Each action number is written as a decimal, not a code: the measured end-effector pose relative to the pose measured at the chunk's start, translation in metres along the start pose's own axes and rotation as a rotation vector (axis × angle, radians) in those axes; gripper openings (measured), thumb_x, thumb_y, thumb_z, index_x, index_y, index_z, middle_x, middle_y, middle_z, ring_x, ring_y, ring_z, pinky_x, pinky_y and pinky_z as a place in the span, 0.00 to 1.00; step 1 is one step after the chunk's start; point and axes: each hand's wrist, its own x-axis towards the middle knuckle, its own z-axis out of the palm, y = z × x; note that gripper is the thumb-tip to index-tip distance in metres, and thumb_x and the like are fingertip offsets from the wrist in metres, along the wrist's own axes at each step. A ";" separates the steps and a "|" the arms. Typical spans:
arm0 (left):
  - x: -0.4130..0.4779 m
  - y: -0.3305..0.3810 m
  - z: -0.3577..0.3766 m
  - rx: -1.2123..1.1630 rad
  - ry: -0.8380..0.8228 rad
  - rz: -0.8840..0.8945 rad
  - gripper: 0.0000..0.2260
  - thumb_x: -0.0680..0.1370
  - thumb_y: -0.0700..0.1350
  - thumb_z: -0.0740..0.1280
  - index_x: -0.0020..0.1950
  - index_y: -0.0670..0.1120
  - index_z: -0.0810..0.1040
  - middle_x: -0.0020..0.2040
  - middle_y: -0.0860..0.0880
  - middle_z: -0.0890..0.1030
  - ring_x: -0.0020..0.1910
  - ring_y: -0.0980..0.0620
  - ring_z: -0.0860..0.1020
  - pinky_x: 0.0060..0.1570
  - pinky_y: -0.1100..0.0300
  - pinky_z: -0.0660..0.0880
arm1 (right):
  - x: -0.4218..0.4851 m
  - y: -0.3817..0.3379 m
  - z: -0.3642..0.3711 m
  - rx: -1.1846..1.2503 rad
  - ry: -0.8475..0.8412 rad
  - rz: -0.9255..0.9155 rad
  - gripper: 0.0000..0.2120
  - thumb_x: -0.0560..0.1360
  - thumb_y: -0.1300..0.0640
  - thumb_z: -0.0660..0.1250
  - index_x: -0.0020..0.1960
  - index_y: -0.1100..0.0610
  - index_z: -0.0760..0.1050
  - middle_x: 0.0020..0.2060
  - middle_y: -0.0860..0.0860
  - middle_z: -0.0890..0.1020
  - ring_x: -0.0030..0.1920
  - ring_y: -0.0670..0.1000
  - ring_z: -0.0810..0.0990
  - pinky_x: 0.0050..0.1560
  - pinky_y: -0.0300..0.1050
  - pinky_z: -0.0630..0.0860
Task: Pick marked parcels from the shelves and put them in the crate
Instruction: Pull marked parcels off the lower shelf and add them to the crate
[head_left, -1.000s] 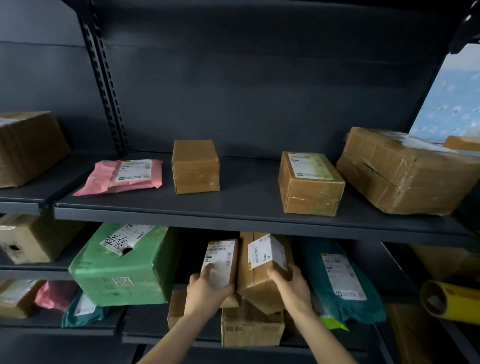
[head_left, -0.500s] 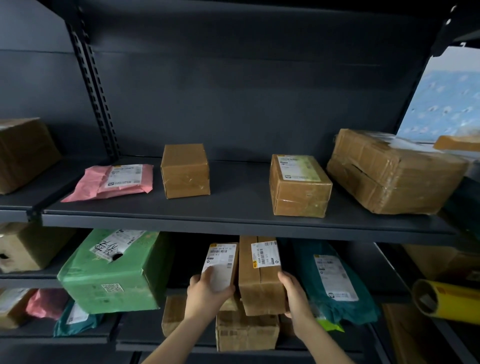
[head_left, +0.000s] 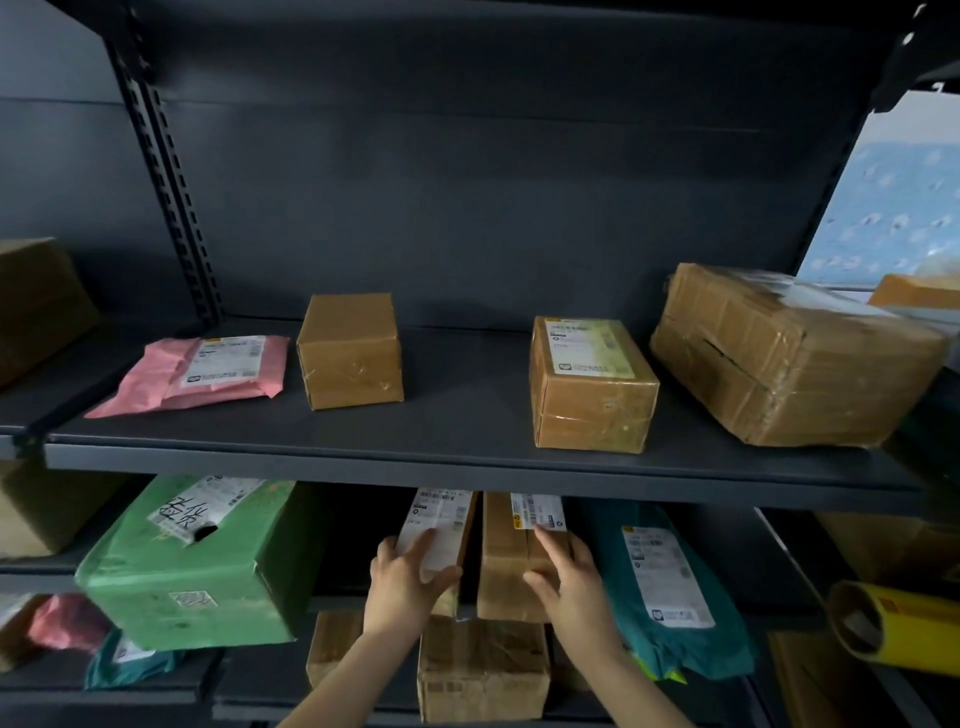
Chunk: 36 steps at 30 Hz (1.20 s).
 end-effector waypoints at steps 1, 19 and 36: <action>0.002 0.001 0.000 0.003 -0.001 0.001 0.29 0.76 0.58 0.64 0.74 0.57 0.59 0.74 0.43 0.57 0.72 0.43 0.59 0.66 0.52 0.67 | 0.005 0.001 -0.002 0.003 0.008 -0.003 0.27 0.77 0.50 0.62 0.73 0.41 0.57 0.72 0.52 0.61 0.66 0.49 0.70 0.65 0.41 0.69; -0.037 0.009 -0.002 0.540 0.064 0.120 0.35 0.77 0.62 0.57 0.78 0.49 0.47 0.78 0.44 0.47 0.77 0.45 0.46 0.76 0.50 0.43 | -0.034 0.014 -0.014 -0.535 0.097 -0.329 0.22 0.67 0.41 0.70 0.55 0.54 0.78 0.52 0.50 0.83 0.48 0.51 0.83 0.44 0.46 0.81; -0.109 -0.079 -0.071 0.442 0.151 0.001 0.36 0.78 0.60 0.59 0.78 0.46 0.47 0.78 0.48 0.50 0.77 0.49 0.48 0.75 0.56 0.48 | -0.063 -0.083 0.037 -0.369 -0.177 -0.394 0.28 0.79 0.45 0.54 0.75 0.53 0.52 0.74 0.50 0.58 0.74 0.50 0.56 0.73 0.45 0.55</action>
